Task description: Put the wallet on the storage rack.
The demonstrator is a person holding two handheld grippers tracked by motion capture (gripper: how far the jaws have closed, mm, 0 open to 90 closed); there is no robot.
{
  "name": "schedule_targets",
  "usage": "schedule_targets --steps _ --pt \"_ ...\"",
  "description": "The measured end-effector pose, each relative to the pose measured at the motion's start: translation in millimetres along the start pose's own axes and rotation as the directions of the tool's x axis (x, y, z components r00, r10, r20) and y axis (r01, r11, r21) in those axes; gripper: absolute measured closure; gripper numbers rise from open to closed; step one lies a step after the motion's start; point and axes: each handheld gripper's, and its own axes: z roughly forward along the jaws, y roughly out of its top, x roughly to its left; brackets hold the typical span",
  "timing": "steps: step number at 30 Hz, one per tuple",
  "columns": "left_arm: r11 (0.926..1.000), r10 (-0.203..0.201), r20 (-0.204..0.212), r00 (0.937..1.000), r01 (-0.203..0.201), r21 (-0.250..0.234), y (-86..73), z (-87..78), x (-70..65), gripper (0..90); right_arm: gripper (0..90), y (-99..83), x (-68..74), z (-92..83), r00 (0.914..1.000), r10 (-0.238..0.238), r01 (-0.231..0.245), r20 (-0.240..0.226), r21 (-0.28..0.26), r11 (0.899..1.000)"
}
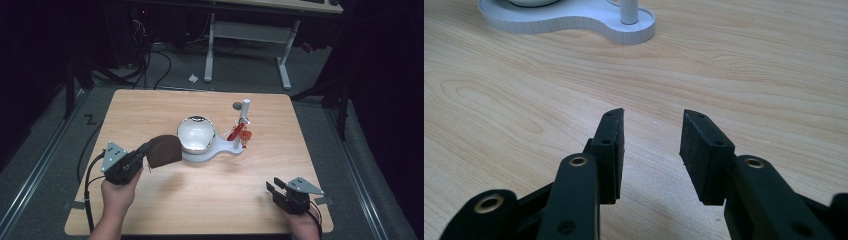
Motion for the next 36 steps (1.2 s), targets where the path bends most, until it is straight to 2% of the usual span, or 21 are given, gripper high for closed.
schedule_targets --steps 11,16,21,29,36 --pt "0.9983 0.034 -0.028 0.999 -0.033 0.047 29.4 46.2 -6.1 88.2 62.9 0.3 0.6 0.1 0.9998 -0.011 0.011 -0.014 -0.002 1.0" --pt "0.9958 0.055 -0.033 0.998 -0.052 0.076 33.2 60.6 -12.0 88.2 63.0 0.2 -0.3 0.5 0.9997 -0.013 0.013 -0.019 -0.001 1.0" --pt "0.9924 0.065 -0.042 0.997 -0.06 0.108 31.1 71.0 -15.2 88.1 63.1 0.5 -1.3 0.2 0.9997 -0.013 0.013 -0.022 -0.005 1.0" --pt "0.9858 0.099 -0.063 0.9931 -0.089 0.142 30.1 75.8 -23.4 87.9 63.3 1.2 -0.1 0.4 0.9994 -0.02 0.02 -0.029 -0.007 1.0" --pt "0.9829 0.098 -0.088 0.9913 -0.083 0.164 31.1 85.3 -27.7 87.7 63.5 1.3 -0.1 1.8 0.9992 -0.022 0.022 -0.033 -0.004 1.0"
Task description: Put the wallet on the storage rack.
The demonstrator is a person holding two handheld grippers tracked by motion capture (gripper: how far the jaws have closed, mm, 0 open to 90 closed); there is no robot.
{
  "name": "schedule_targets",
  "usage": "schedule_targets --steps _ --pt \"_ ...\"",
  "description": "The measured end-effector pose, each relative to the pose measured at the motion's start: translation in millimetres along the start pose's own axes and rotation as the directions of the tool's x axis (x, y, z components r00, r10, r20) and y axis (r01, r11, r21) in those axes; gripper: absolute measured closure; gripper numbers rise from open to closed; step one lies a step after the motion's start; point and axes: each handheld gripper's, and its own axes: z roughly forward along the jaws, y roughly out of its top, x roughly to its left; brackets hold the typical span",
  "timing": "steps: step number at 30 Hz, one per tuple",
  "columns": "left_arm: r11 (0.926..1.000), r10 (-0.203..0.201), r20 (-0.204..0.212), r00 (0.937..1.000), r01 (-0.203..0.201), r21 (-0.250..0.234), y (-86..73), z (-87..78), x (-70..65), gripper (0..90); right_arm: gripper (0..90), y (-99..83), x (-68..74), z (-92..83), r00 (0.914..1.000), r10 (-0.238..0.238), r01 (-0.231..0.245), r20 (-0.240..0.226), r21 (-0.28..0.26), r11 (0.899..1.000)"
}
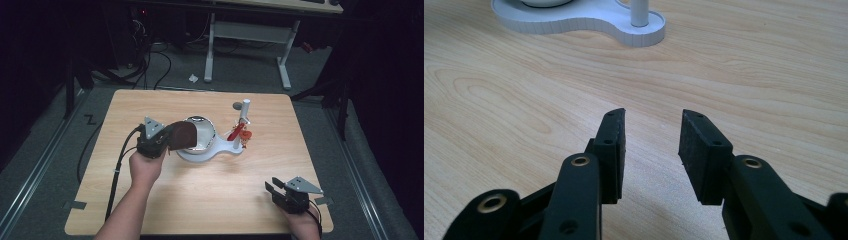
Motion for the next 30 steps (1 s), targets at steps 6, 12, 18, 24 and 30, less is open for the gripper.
schedule_targets --steps 6,12,18,24,30 --pt "0.9997 -0.007 -0.024 0.9997 0.007 0.023 4.3 9.4 -7.0 87.6 63.5 0.1 -0.3 -0.3 1.0 0.0 0.0 0.0 -0.001 1.0" --pt "0.9992 -0.021 -0.049 0.9986 0.023 0.033 7.7 13.4 -9.2 87.4 63.5 0.2 -0.6 0.0 1.0 -0.001 0.001 -0.004 -0.002 1.0" --pt "0.9985 -0.026 -0.063 0.9977 0.029 0.046 11.3 14.2 -12.9 87.3 63.5 0.5 0.5 0.0 1.0 -0.001 0.001 -0.005 -0.002 1.0" --pt "0.997 -0.026 -0.082 0.9963 0.031 0.07 14.4 21.4 -14.7 87.1 63.5 0.4 0.5 0.0 1.0 -0.002 0.002 -0.006 -0.002 1.0" --pt "0.9959 -0.014 -0.086 0.9962 0.022 0.088 16.0 41.0 -23.5 86.9 63.5 1.0 0.5 0.7 1.0 -0.003 0.003 -0.008 -0.003 1.0"
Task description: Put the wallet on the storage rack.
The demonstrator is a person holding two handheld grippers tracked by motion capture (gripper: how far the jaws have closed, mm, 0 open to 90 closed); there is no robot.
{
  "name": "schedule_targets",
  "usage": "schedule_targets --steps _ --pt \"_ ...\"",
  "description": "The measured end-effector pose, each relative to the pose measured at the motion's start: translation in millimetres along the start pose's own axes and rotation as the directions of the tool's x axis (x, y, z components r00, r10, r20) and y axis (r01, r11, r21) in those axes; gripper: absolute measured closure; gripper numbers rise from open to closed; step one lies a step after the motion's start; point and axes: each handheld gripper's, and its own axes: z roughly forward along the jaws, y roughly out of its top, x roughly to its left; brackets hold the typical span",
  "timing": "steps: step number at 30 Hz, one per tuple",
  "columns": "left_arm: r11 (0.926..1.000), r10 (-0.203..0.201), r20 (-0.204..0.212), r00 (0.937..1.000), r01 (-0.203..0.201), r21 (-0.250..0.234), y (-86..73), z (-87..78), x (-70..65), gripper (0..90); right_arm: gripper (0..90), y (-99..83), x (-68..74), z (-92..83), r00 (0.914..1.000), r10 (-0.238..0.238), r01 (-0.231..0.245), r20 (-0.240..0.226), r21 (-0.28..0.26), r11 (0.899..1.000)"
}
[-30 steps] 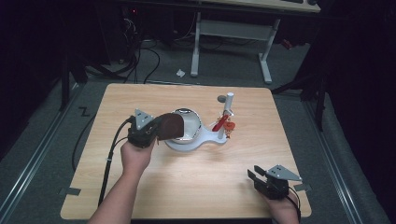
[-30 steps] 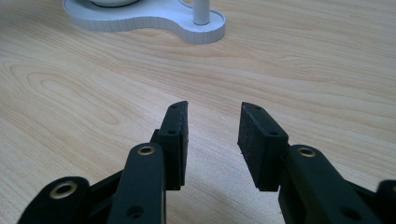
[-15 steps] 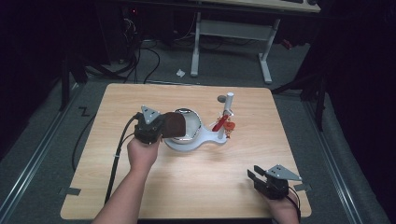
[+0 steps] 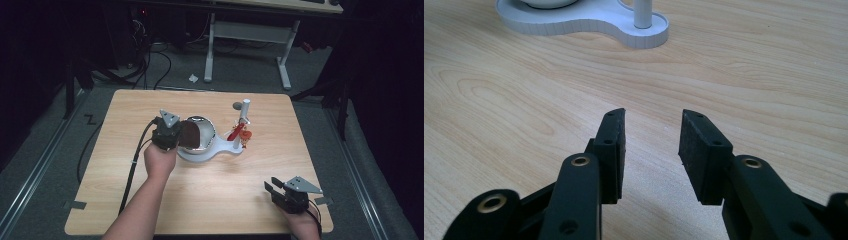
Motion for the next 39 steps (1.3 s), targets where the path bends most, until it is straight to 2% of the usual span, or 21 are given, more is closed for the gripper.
schedule_targets --steps 5,7,10,12,15,18,21,25,30,34,36,39 --pt "0.9999 -0.003 -0.002 1.0 0.003 0.013 -2.2 10.6 -6.1 86.7 63.4 0.2 -2.2 1.2 1.0 0.01 -0.01 0.0 -0.002 1.0" --pt "1.0 -0.006 -0.012 0.9999 0.006 0.004 -3.5 13.7 -8.0 86.4 63.4 1.0 -3.5 3.4 0.9999 0.015 -0.015 -0.003 0.0 1.0" --pt "0.9997 -0.019 -0.001 0.9998 0.019 -0.017 -3.4 15.2 -8.4 85.1 63.1 3.3 -3.6 6.5 0.9999 0.012 -0.012 -0.004 -0.001 1.0" --pt "0.9991 -0.03 0.012 0.9995 0.03 -0.029 -3.5 14.8 -7.2 81.6 63.0 3.7 -2.9 8.5 1.0 0.006 -0.006 -0.007 0.002 1.0" --pt "0.9979 -0.048 0.032 0.9983 0.049 -0.042 -4.4 13.3 -4.9 70.6 62.7 2.6 -2.1 11.0 0.9999 0.007 -0.006 -0.014 0.014 1.0" --pt "0.9957 -0.066 0.041 0.997 0.068 -0.063 -6.4 6.3 -2.3 60.7 62.3 2.4 -2.2 10.9 0.9998 0.01 -0.009 -0.017 0.013 1.0" --pt "0.9954 -0.054 0.05 0.9973 0.058 -0.076 -8.7 -0.8 -0.9 53.1 61.7 2.2 -3.1 10.3 0.9998 0.01 -0.01 -0.02 0.008 1.0" --pt "0.9942 -0.057 0.073 0.9957 0.064 -0.087 -11.7 -11.7 3.7 46.7 60.8 1.0 -4.0 9.5 0.9999 0.002 -0.002 -0.013 0.014 1.0" --pt "0.9941 -0.036 0.111 0.9932 0.047 -0.098 -18.8 -26.1 7.4 40.7 57.5 0.1 -6.6 8.7 0.9999 0.011 -0.011 -0.007 0.009 1.0" --pt "0.9932 -0.042 0.161 0.986 0.059 -0.1 -29.7 -42.7 14.0 35.2 53.9 0.2 -7.3 9.1 0.9999 0.013 -0.013 -0.004 0.01 1.0" --pt "0.9927 -0.043 0.18 0.9828 0.062 -0.103 -38.4 -51.7 18.4 34.1 52.8 0.8 -8.2 9.8 1.0 0.008 -0.008 -0.004 0.006 1.0" --pt "0.9942 -0.043 0.221 0.9743 0.064 -0.086 -56.1 -63.4 27.4 31.9 51.1 -0.1 -7.8 10.4 1.0 0.005 -0.005 -0.004 0.01 1.0"
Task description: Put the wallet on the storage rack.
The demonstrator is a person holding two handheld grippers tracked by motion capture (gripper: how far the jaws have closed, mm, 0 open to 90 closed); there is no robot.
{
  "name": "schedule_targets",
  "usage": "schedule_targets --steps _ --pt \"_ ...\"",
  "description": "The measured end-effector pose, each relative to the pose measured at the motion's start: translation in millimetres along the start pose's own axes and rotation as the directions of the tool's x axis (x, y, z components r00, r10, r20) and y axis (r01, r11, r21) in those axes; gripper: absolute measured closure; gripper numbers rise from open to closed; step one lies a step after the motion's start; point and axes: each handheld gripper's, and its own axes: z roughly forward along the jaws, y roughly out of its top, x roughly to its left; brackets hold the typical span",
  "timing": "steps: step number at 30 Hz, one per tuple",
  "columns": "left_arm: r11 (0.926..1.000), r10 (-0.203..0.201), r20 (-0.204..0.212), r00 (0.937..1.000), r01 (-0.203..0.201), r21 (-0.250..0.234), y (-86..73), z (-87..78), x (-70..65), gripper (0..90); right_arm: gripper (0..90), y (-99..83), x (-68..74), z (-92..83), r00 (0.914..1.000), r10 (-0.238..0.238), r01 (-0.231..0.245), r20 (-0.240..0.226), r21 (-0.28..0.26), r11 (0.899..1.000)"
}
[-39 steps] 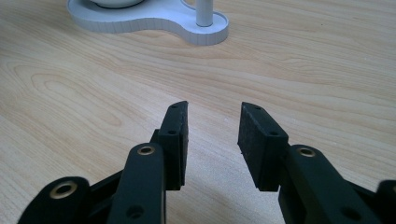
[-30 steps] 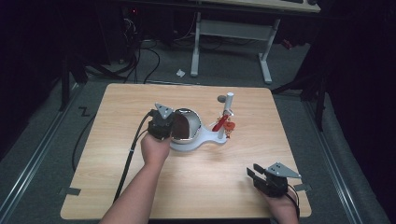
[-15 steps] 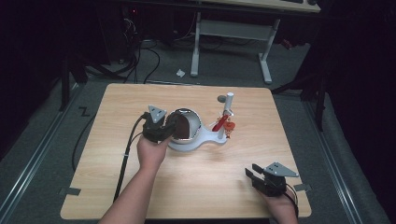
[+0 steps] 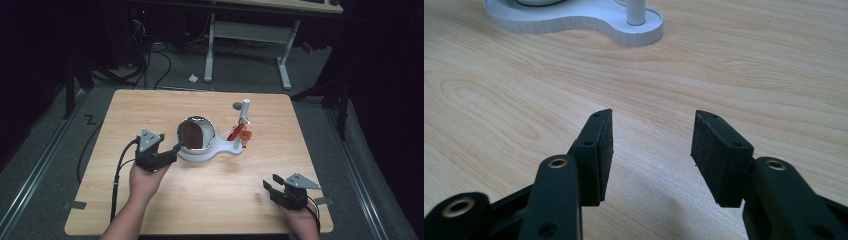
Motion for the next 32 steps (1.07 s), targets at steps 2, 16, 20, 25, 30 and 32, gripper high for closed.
schedule_targets --steps 2,16,20,25,30,32 --pt "0.9995 0.015 0.004 0.9999 -0.015 0.028 -13.6 -6.3 4.0 31.1 49.8 -0.6 -0.2 0.0 1.0 -0.006 0.006 0.005 0.001 1.0" --pt "0.9736 0.061 0.004 0.9981 -0.061 0.22 -112.2 -50.3 24.4 31.0 50.3 -5.3 -0.6 -1.0 0.9991 0.001 -0.002 0.042 0.016 1.0" --pt "0.9758 0.067 0.009 0.9977 -0.068 0.208 -108.3 -48.4 22.5 33.4 55.2 -5.7 -2.0 -1.4 0.9965 0.02 -0.022 0.081 0.019 1.0" --pt "0.9684 0.127 0.025 0.9916 -0.129 0.213 -106.0 -45.7 20.1 33.1 55.5 -6.7 -4.4 -0.9 0.9926 0.034 -0.037 0.117 0.021 0.999" --pt "0.9758 0.081 0.031 0.9963 -0.085 0.201 -106.4 -49.2 27.6 33.0 54.7 -6.7 -5.8 -0.6 0.9889 0.045 -0.048 0.142 0.018 0.999" --pt "0.9785 0.062 0.032 0.9975 -0.068 0.195 -106.2 -50.7 30.0 32.9 53.5 -7.2 -5.9 -0.4 0.988 0.043 -0.047 0.148 0.023 0.999"
